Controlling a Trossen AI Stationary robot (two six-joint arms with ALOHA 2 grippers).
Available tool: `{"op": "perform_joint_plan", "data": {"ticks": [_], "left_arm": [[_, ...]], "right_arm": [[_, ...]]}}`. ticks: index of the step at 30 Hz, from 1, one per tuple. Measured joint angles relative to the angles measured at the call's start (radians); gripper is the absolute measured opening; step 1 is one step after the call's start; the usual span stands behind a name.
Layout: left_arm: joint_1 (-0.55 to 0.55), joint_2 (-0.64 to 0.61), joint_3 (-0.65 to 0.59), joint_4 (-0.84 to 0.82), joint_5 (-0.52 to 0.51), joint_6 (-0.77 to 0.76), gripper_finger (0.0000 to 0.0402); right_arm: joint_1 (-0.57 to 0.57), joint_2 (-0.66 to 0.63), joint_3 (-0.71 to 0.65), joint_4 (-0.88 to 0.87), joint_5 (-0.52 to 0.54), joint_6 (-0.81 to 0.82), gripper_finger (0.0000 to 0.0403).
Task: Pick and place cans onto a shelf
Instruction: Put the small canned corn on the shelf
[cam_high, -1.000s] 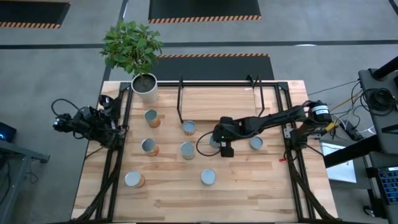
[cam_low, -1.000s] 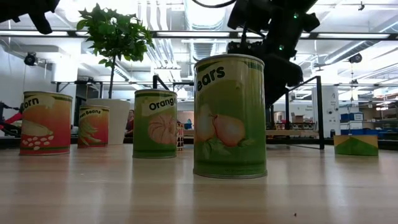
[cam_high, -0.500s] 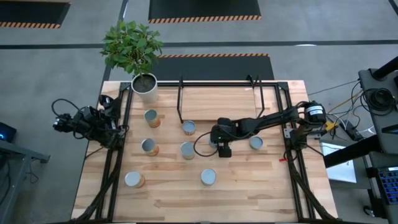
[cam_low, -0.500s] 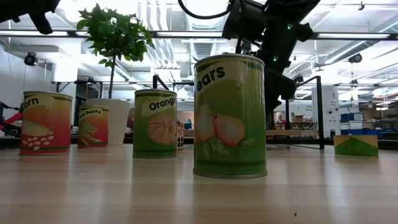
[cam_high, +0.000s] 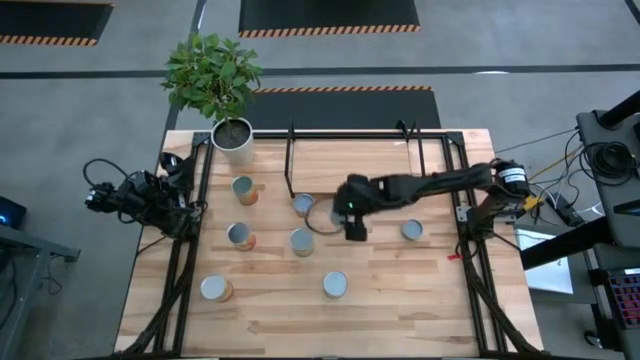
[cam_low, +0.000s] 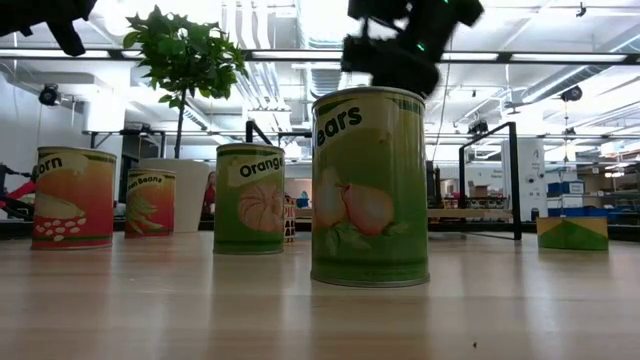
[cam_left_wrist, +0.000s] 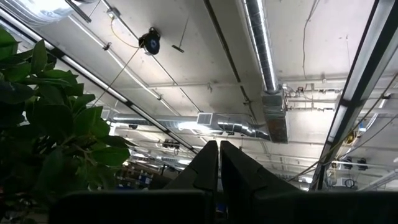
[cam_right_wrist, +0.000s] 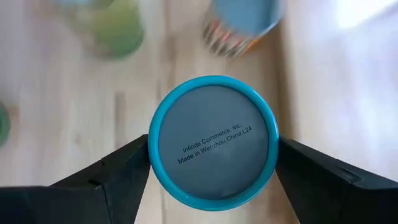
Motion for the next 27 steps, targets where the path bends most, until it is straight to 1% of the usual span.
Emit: {"op": "perform_joint_plan", "data": {"ticks": [6, 9, 11, 14, 18, 21, 27], "left_arm": [[0.000, 0.000, 0.003, 0.009, 0.000, 0.000, 0.0000], [0.000, 0.000, 0.006, 0.011, 0.001, 0.000, 0.0000], [0.000, 0.000, 0.006, 0.010, 0.000, 0.000, 0.0000], [0.000, 0.000, 0.006, 0.010, 0.001, 0.000, 0.0000], [0.000, 0.000, 0.006, 0.010, 0.001, 0.000, 0.0000], [0.000, 0.000, 0.006, 0.012, 0.001, 0.000, 0.0000], [0.000, 0.000, 0.006, 0.014, 0.001, 0.000, 0.0000]], "right_arm": [[-0.150, 0.062, 0.160, 0.012, -0.001, -0.070, 0.0297], [-0.234, 0.126, 0.224, 0.039, -0.022, -0.103, 0.0297], [-0.284, 0.176, 0.254, 0.082, -0.054, -0.121, 0.0297], [-0.345, 0.258, 0.314, 0.082, -0.083, -0.157, 0.0297], [-0.387, 0.348, 0.399, 0.084, -0.090, -0.171, 0.0297], [-0.397, 0.403, 0.460, 0.076, -0.114, -0.193, 0.0297], [-0.397, 0.453, 0.523, 0.042, -0.114, -0.230, 0.0304]]}}
